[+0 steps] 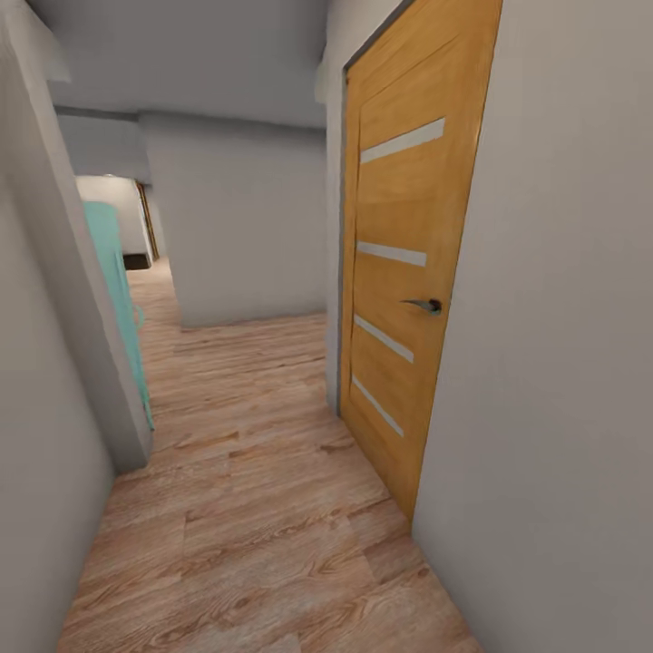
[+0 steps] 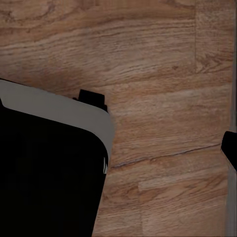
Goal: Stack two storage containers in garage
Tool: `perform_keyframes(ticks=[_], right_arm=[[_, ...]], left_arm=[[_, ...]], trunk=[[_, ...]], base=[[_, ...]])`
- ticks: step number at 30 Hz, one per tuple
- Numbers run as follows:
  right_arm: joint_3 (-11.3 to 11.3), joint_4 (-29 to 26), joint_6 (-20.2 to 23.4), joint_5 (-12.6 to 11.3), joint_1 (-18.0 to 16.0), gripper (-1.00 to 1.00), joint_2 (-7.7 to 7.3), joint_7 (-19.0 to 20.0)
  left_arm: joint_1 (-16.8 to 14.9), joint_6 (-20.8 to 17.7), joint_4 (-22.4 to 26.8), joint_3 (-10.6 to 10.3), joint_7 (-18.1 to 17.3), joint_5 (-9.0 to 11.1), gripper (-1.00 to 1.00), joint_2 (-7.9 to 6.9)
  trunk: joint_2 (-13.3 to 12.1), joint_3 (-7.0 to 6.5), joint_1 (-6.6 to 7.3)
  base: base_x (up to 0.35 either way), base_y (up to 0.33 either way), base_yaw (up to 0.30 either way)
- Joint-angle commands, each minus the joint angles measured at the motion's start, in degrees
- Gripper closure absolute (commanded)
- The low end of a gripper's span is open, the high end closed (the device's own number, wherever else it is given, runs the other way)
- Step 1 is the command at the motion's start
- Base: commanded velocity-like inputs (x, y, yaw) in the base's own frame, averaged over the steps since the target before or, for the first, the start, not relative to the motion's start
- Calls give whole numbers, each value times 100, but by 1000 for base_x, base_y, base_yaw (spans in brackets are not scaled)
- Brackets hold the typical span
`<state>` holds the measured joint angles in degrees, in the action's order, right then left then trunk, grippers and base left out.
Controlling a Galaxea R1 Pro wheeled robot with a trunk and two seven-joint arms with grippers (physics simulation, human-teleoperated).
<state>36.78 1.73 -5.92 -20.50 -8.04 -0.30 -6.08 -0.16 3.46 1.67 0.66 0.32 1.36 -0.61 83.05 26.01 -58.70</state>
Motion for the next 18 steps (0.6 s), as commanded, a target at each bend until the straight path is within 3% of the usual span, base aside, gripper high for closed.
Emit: perform_keyframes(ticks=[1,18], right_arm=[[48,14,-32,-51,-5,-100,3,0],[48,11,-32,-68,-5,-100,-5,0]], left_arm=[[-2,14,0,4,3,14,-100,0],[-2,14,0,4,3,14,-100,0]], trunk=[[2,5,-3],[2,5,-3]], base=[[321,0,270],[321,0,270]])
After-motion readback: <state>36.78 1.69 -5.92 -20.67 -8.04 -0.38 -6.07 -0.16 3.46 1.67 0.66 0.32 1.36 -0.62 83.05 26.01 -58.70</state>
